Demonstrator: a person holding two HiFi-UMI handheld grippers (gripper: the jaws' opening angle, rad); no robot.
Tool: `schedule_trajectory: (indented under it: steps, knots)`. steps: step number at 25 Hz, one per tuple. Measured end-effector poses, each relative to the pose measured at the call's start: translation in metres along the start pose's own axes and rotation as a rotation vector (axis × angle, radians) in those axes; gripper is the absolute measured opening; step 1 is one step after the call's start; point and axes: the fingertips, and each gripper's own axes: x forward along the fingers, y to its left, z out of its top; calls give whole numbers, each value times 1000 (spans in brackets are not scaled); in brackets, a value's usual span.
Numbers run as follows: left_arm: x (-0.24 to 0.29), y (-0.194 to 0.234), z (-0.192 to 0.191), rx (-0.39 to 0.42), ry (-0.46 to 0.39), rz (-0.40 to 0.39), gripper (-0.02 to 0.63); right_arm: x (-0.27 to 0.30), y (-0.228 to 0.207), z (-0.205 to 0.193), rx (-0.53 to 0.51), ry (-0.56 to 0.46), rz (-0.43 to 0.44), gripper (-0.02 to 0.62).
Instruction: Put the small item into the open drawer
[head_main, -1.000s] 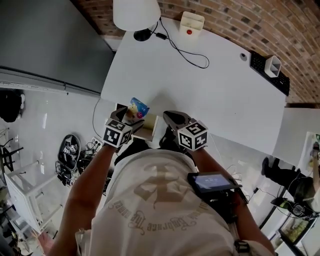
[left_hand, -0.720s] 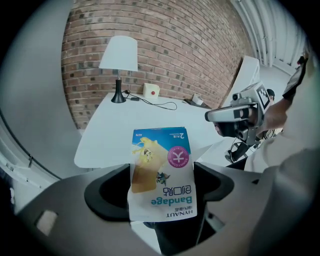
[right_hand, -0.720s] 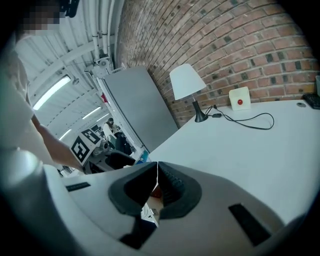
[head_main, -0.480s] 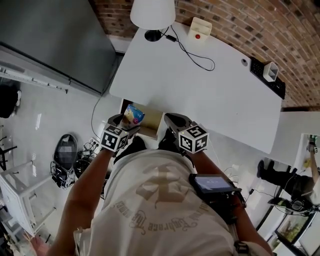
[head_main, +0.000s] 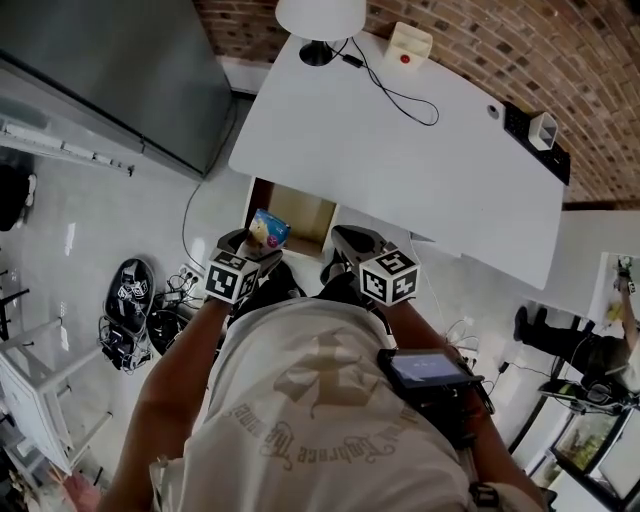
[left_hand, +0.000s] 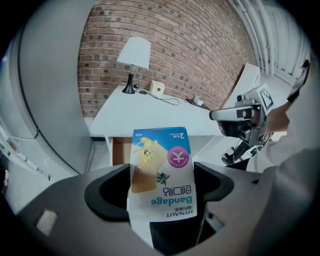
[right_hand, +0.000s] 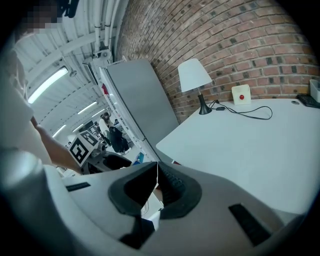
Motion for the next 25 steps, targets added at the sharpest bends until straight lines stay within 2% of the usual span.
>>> schedule_trajectory:
  steps: [5,10,20,25]
  knots:
    - [-3,6,-28,-7,27,-20,402,4,17,-19,-9,19,-23,6]
    - [-1,8,-45,18,67,-40,401,2,26,-39,12,28,-45,6]
    - [29,10,-57,215,183,-51,402,-10,28,-64,75,11,-86,6]
    - [50,2,-52,278,232,-79,402,-19,15,-75,124,-5,-112,6]
